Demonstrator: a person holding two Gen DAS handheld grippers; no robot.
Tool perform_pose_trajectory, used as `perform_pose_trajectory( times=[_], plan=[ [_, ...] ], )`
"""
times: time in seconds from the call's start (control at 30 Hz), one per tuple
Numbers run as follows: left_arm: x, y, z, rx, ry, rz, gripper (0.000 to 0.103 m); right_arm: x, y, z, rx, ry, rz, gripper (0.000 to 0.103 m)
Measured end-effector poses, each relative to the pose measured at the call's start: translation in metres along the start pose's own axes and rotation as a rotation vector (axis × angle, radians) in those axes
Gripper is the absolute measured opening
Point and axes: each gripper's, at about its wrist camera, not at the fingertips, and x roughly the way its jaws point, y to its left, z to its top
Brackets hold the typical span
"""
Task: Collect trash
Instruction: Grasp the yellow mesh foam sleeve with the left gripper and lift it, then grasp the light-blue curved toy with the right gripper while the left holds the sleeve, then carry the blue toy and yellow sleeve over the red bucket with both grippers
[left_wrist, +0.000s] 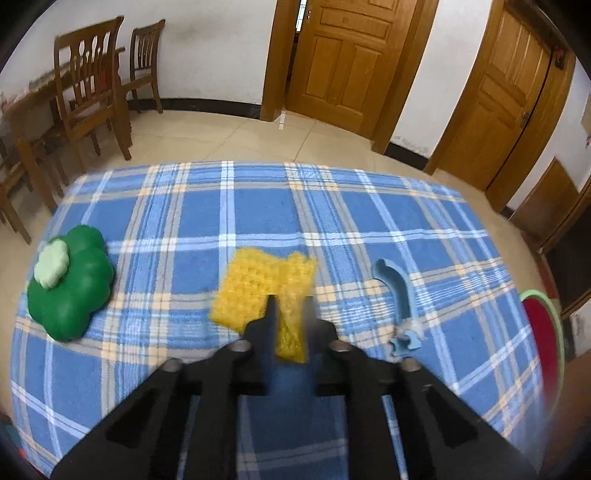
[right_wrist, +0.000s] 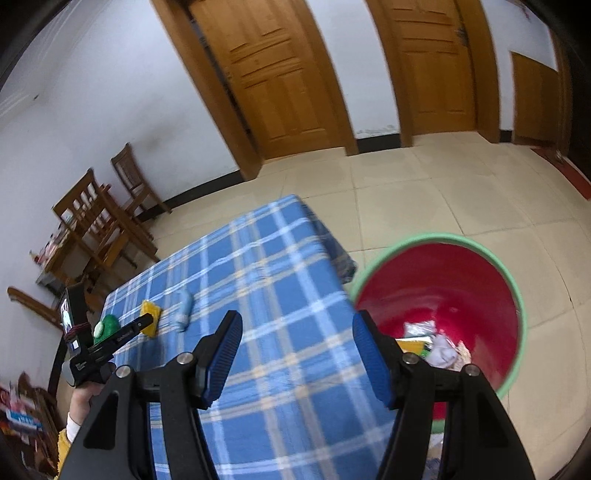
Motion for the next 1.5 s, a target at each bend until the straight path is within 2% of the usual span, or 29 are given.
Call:
perform_pose_trajectory(
  times=[0.23, 0.37, 0.53, 0.73, 0.87, 1.1, 1.2, 1.23, 1.5],
  plan=[
    [-0.022, 0.028, -0.008, -0.098, -0.062, -0.072, 0.009, 0.034, 0.049, 0.007, -0.065, 0.038, 0.038, 0.065],
    [-0.036, 0.044, -0.011, -0.143, -0.117, -0.048, 0.009, 0.060, 0.081, 0.006, -0.109, 0.063, 0.066, 0.065],
    [-0.045, 0.053, -0.018, -0.175, -0.150, -0.058, 0.009, 0.095, 0.111, 0.002, -0.133, 0.110, 0.079, 0.065],
    [-0.039, 0.061, -0.025, -0.197, -0.133, -0.057, 0.009, 0.131, 0.137, -0.008, -0.155, 0.157, 0.086, 0.064],
    [-0.038, 0.067, -0.027, -0.217, -0.127, -0.067, 0.009, 0.154, 0.152, -0.016, -0.181, 0.184, 0.085, 0.053],
    [-0.038, 0.069, -0.030, -0.227, -0.121, -0.084, 0.009, 0.176, 0.161, -0.021, -0.208, 0.213, 0.064, 0.041],
    [-0.038, 0.068, -0.030, -0.225, -0.118, -0.089, 0.009, 0.182, 0.162, -0.023, -0.218, 0.219, 0.054, 0.027],
    [-0.038, 0.067, -0.030, -0.223, -0.118, -0.089, 0.009, 0.182, 0.163, -0.024, -0.233, 0.208, 0.046, 0.018],
    [-0.035, 0.066, -0.030, -0.218, -0.112, -0.095, 0.009, 0.168, 0.147, -0.022, -0.207, 0.186, 0.073, 0.017]
  ],
)
